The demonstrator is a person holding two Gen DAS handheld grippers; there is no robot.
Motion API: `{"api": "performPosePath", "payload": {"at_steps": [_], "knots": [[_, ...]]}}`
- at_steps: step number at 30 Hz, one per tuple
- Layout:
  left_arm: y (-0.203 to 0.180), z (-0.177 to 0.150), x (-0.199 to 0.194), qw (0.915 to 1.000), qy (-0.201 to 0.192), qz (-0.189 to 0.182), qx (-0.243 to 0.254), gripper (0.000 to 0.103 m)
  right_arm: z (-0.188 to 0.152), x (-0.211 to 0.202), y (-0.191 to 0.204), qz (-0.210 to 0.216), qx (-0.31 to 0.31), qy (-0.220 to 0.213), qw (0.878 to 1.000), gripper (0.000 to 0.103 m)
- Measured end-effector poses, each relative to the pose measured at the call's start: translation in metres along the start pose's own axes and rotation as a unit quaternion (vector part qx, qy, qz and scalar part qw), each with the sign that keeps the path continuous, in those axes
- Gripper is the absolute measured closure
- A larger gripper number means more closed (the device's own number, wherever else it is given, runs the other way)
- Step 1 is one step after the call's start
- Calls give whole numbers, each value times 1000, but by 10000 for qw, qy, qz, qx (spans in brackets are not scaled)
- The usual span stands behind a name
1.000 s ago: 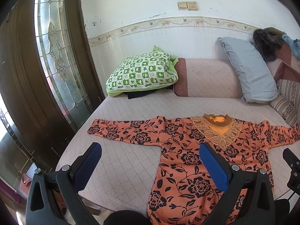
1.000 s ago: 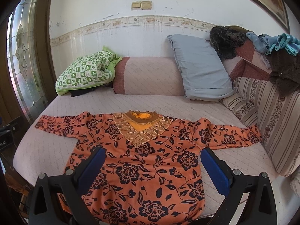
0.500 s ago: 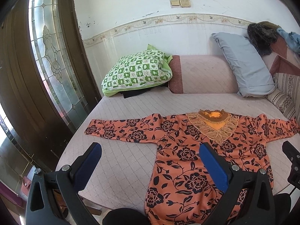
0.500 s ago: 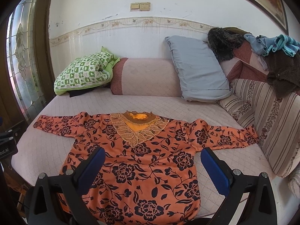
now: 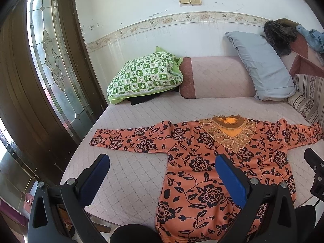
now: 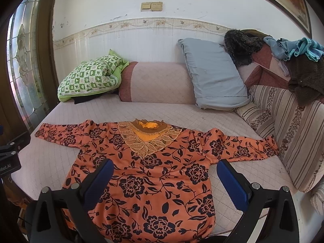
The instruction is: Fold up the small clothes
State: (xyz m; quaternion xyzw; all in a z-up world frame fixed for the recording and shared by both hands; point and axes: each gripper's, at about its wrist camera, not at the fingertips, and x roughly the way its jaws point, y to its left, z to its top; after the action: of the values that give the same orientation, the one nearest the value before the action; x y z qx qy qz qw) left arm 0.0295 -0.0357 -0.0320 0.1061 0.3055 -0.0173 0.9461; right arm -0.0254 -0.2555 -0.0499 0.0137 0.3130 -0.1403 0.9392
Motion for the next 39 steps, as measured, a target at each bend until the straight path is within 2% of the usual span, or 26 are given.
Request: {"api": "performPosePath", "payload": {"at_steps": [19,29,35,39], "knots": [[-7,-2,8,9999,109,-61,88,0,-2,7,3,-25,-44,65,10000,0],[-22,-26,31,9926,786,-918,-146,0,-1,16,-2,-169,-94,106,9998,0],[-30,-50,15,9906,734,-1146,-168,0,1,7,-1,-266,-187,5,9995,0],[-29,-76,-11,9902,676,-1185,-309,0,1,-3,0,-323,-255,-72,9991,0]]}}
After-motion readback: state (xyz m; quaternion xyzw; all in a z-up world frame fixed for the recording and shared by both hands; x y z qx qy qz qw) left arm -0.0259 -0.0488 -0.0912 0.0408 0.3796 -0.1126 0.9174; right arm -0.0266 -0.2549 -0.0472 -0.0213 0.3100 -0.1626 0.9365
